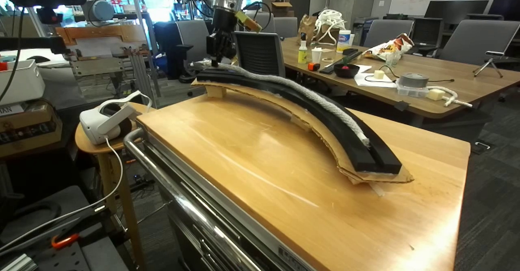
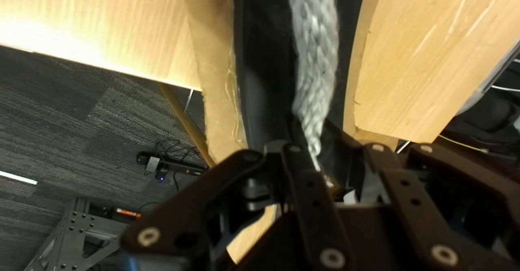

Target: Lay the rope on the black board

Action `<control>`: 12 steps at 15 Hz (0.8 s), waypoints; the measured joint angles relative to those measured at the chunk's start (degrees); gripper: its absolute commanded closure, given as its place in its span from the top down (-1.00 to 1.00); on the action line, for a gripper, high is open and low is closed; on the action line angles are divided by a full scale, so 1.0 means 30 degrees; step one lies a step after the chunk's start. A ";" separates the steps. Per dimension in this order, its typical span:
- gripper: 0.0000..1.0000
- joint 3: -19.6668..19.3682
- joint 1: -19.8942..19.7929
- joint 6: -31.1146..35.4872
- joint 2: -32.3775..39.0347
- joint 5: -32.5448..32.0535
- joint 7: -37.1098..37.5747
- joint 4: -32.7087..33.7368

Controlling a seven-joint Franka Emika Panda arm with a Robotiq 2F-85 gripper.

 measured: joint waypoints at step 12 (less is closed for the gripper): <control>0.22 -0.0034 0.0685 -0.0268 0.0316 -0.1859 0.0003 0.0156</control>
